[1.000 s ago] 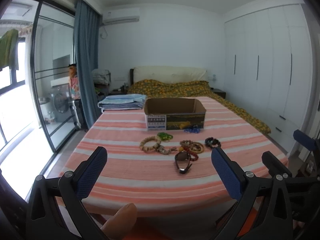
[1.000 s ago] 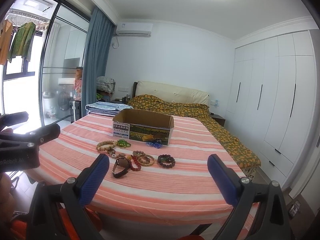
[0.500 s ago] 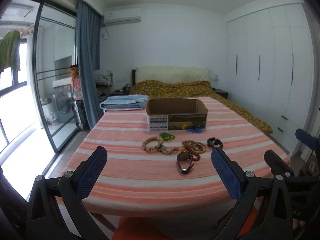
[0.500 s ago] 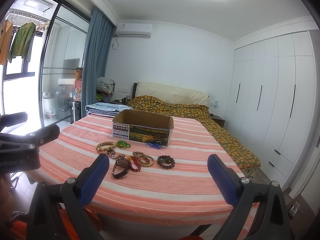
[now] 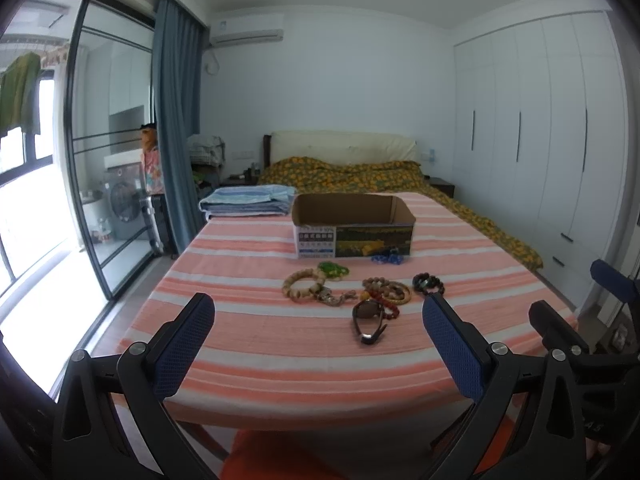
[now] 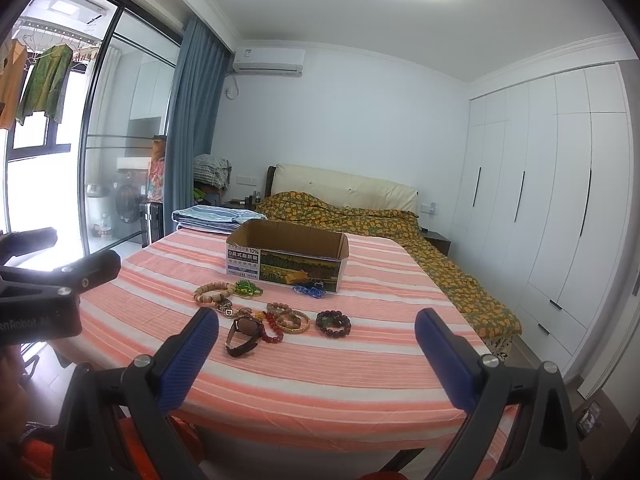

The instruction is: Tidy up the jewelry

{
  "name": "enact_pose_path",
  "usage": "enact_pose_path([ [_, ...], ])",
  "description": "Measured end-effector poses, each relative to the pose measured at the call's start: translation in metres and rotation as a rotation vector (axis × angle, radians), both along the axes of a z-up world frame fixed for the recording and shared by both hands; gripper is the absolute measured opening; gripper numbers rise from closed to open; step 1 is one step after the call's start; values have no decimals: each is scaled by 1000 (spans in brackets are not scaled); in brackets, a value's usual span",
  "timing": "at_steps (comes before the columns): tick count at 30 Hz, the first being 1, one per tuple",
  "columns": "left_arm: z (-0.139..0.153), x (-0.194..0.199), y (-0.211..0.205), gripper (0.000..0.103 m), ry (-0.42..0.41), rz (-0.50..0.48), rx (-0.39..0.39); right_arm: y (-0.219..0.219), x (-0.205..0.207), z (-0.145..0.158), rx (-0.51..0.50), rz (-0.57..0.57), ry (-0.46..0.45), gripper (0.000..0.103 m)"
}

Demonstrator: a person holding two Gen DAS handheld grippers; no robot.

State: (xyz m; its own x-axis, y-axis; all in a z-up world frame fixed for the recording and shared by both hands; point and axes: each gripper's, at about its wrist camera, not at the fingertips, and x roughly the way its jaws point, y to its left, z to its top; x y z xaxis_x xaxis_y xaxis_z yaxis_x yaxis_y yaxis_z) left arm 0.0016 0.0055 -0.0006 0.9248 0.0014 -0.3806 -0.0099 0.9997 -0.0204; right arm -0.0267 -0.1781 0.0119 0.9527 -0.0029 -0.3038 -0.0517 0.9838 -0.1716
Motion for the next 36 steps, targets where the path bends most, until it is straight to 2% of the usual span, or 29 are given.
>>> enact_pose_path([
  [36, -3, 0, 1, 103, 17, 1, 0, -1, -4, -1, 2, 1, -4, 100],
])
